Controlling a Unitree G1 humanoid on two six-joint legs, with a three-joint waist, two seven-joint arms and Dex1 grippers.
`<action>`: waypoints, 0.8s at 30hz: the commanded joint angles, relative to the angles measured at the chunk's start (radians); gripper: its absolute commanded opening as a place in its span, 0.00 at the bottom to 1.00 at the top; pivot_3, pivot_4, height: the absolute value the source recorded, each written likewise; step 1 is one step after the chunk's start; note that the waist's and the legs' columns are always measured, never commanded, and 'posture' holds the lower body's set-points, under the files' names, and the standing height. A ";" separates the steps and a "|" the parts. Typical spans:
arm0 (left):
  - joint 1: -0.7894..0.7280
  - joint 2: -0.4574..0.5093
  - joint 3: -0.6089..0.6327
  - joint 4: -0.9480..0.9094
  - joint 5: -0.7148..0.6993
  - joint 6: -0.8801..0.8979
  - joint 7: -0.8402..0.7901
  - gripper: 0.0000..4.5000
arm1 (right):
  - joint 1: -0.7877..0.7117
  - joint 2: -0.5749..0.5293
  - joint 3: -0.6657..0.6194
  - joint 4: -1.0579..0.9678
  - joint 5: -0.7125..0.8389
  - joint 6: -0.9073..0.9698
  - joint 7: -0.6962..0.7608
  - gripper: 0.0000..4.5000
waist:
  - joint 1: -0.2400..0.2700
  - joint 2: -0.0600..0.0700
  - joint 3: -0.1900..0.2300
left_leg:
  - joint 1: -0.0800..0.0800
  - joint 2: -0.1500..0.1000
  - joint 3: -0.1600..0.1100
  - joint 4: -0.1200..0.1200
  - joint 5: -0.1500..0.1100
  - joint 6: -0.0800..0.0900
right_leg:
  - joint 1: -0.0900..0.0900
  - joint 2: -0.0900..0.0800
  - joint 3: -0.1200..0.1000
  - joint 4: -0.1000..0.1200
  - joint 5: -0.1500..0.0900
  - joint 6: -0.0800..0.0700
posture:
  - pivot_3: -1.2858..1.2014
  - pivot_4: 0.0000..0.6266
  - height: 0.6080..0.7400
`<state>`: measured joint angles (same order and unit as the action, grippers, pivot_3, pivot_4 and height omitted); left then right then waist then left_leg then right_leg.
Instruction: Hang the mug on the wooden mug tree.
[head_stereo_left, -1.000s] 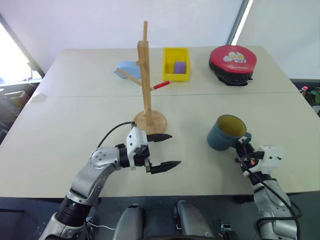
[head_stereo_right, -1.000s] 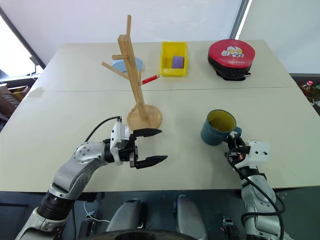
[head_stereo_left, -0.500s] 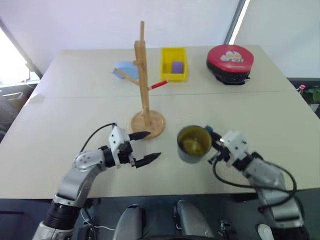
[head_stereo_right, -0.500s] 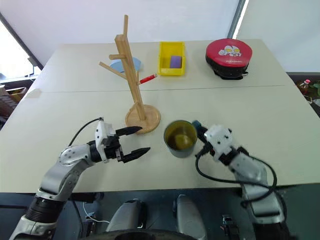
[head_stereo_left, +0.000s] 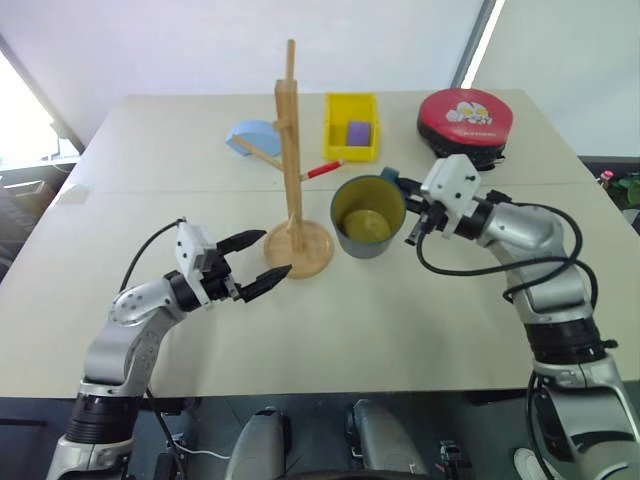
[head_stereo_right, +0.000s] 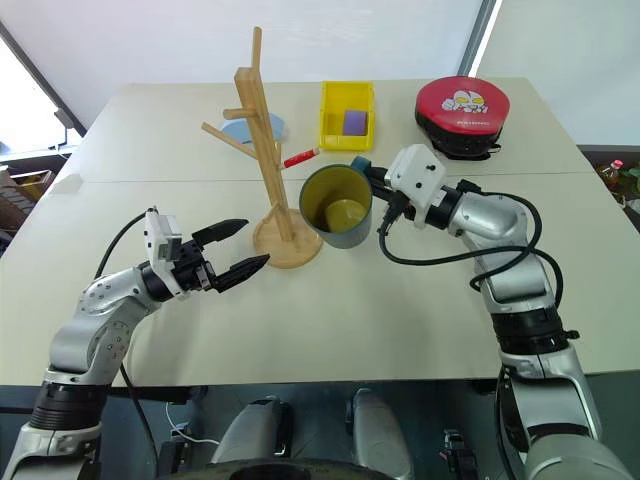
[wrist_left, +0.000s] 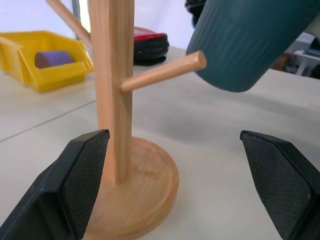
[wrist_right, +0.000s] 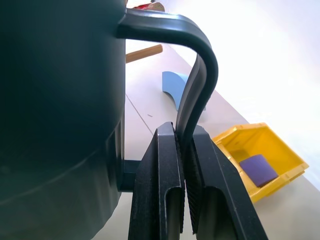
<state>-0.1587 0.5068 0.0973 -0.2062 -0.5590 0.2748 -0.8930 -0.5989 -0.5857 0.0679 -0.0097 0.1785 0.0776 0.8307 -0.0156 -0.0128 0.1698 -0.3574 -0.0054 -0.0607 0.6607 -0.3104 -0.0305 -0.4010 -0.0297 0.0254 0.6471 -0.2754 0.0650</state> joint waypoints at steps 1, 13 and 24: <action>0.001 0.023 0.059 -0.046 -0.056 0.023 -0.001 1.00 | -0.067 0.020 0.007 0.037 -0.008 -0.043 0.013 0.01 | 0.000 0.000 0.000 | 0.000 0.000 0.000 0.000 0.000 0.000 | 0.000 0.000 0.000 0.000 0.000 0.000 | 0.52 0.24 1.00; -0.018 0.053 0.141 -0.063 -0.122 0.070 0.028 1.00 | -0.266 0.085 0.078 0.241 -0.076 -0.111 0.062 0.01 | 0.002 0.000 0.000 | -0.001 0.000 0.000 0.000 0.000 0.000 | -0.001 -0.001 0.000 0.000 0.000 0.000 | 0.52 0.24 1.00; -0.027 0.042 0.147 -0.095 -0.144 0.077 0.061 1.00 | -0.335 0.106 0.103 0.357 -0.107 -0.159 0.109 0.01 | 0.001 0.000 0.000 | -0.002 0.000 0.000 0.000 0.000 0.000 | -0.003 -0.002 0.000 0.000 0.000 0.000 | 0.52 0.24 1.00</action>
<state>-0.1707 0.5468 0.2176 -0.2599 -0.6807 0.3482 -0.8394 -0.8947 -0.4836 0.1822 0.3506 0.0708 -0.0612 0.9346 -0.0148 -0.0125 0.1700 -0.3599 -0.0057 -0.0603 0.6604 -0.3104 -0.0308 -0.4038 -0.0313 0.0256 0.6472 -0.2752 0.0646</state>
